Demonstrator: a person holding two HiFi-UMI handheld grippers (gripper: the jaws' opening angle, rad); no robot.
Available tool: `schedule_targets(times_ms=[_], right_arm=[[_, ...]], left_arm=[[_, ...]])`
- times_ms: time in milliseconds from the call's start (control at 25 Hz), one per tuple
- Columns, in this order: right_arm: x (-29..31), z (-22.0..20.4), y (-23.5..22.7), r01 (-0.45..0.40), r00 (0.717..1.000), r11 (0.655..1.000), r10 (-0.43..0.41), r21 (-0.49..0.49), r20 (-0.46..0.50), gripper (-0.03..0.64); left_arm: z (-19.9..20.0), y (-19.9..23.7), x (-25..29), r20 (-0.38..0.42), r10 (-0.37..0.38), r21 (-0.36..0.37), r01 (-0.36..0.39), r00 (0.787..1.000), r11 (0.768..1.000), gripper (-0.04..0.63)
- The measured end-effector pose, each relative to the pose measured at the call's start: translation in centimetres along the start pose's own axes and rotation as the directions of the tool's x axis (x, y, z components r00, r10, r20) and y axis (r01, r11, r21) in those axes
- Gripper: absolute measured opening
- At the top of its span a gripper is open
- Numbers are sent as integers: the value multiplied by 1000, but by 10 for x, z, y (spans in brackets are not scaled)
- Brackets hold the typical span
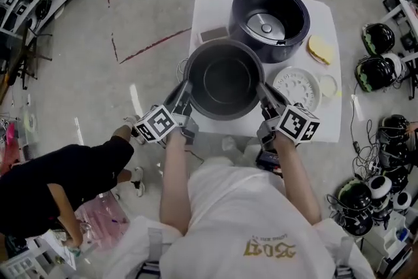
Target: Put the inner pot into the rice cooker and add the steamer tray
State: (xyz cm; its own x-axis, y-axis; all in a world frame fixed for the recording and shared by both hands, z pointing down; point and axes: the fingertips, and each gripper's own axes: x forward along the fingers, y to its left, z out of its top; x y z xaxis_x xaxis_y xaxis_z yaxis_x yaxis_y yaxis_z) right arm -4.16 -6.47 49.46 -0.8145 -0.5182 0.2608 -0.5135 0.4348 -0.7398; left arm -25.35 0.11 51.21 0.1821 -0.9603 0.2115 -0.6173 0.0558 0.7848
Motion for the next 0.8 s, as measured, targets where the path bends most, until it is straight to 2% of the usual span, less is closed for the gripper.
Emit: schedule_targets(times_ms=[240,480,800], right_arm=[[3,13,22,-76,997,997,76,-15,17,48],[1,23,33,-131,991,991,131,-15,26,48],[20,61,63,-190,980,981,192,-37,59,47]], left_arm=[[22,-18,-13,87,-30,-15,32,996,999,60],[38,-36,-21,142,-57,7,56,988,998,55],[84,-62,-14,175,-129,46,123,976,991,54]])
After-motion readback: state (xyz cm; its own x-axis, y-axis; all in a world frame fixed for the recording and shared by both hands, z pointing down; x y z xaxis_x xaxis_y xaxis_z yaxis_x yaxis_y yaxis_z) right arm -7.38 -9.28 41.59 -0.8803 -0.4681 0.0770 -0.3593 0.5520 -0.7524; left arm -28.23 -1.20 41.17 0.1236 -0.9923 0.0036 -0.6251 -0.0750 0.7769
